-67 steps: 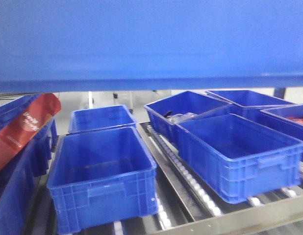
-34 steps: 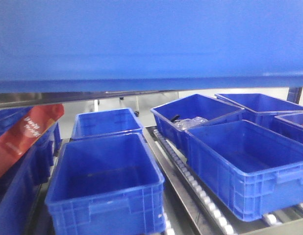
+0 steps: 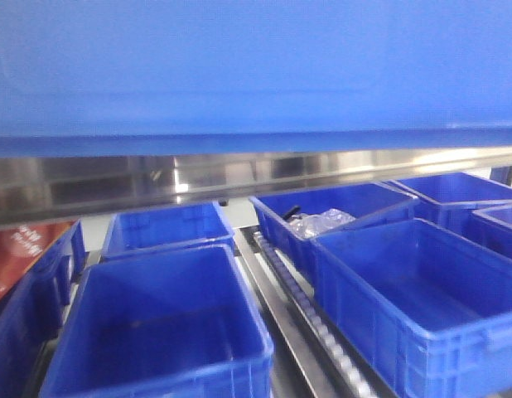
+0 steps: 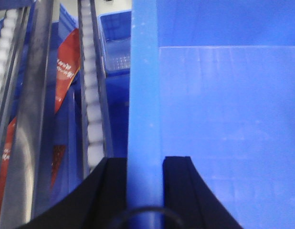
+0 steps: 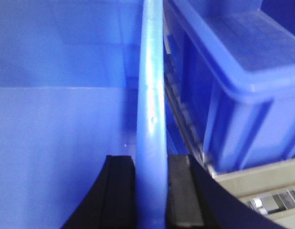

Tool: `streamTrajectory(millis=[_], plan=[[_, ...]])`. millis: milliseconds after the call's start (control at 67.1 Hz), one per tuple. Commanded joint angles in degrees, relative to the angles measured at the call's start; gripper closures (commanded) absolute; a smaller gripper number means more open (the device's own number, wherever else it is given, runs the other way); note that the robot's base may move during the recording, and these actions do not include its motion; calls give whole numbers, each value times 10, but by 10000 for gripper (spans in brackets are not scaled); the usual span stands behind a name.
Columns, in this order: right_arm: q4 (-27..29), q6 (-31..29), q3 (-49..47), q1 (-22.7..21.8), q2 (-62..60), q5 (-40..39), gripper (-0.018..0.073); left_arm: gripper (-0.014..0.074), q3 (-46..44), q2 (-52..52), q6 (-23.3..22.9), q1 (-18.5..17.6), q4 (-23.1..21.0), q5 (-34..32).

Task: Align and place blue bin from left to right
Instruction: 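Lower the held blue bin with both grippers onto the roller rack slot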

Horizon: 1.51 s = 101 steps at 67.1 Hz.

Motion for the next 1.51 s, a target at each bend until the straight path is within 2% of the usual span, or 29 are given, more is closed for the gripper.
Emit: streamTrajectory(millis=[0, 1491], plan=[[1, -2, -5, 11, -4, -172, 639, 707, -4, -2, -2, -12, 0, -65], [1, -2, -5, 11, -4, -172, 639, 707, -4, -2, -2, -12, 0, -65]])
